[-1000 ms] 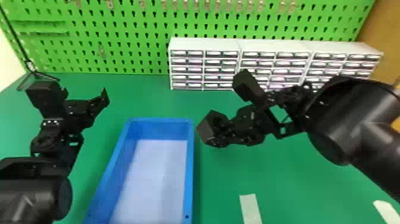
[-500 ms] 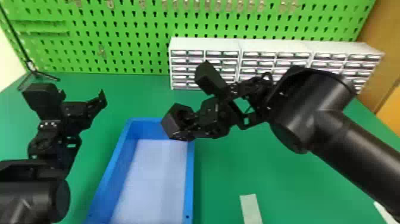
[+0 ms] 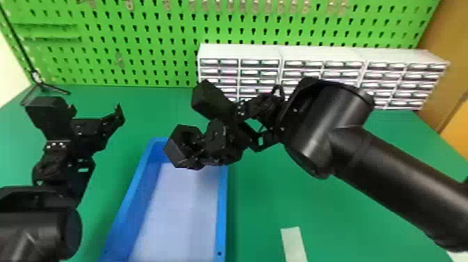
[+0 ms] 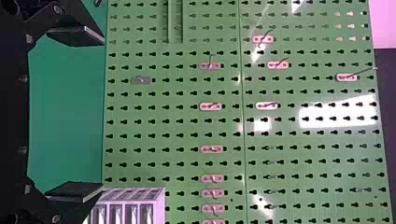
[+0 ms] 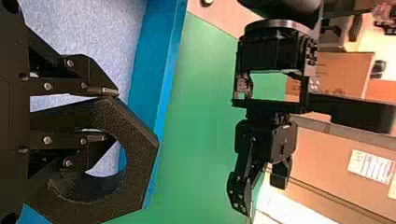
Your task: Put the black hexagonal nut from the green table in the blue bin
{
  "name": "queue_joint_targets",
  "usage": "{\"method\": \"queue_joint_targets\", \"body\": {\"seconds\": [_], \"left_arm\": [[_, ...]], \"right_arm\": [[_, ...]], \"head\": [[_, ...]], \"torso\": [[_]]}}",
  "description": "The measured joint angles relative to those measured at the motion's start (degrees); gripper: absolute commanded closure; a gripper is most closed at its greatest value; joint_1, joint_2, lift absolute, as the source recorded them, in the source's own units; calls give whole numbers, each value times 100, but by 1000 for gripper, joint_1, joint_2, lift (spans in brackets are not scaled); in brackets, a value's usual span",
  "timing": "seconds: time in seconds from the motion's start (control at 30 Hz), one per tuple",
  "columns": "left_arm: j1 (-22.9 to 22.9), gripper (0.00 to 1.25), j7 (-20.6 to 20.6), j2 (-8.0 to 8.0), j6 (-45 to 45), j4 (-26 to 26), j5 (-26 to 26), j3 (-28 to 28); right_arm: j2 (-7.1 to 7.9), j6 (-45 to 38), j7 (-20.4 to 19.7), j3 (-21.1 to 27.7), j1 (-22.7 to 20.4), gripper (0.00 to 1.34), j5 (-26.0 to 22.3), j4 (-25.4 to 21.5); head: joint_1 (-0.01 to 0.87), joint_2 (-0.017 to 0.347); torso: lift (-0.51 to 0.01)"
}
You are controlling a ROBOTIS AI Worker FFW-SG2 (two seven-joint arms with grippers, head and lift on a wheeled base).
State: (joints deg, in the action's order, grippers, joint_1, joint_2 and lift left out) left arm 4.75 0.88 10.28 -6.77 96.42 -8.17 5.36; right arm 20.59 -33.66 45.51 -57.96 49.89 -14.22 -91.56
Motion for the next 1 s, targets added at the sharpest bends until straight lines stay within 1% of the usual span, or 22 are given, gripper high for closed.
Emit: {"method": "queue_joint_targets", "body": {"seconds": [0.27, 0.7, 1.0], "left_arm": [[0, 177, -1, 0, 0, 0, 0, 0], [0, 177, 0, 0, 0, 0, 0, -20], [5, 177, 0, 0, 0, 0, 0, -26]], "right_arm": [[-50, 202, -147, -506, 271, 987, 8, 202], [1, 521, -345, -1239, 656, 987, -160, 348], [15, 597, -412, -1412, 740, 987, -221, 350]], "head": [[683, 28], [683, 28], [683, 28]], "torso": [[-96], [-96], [-96]]}}
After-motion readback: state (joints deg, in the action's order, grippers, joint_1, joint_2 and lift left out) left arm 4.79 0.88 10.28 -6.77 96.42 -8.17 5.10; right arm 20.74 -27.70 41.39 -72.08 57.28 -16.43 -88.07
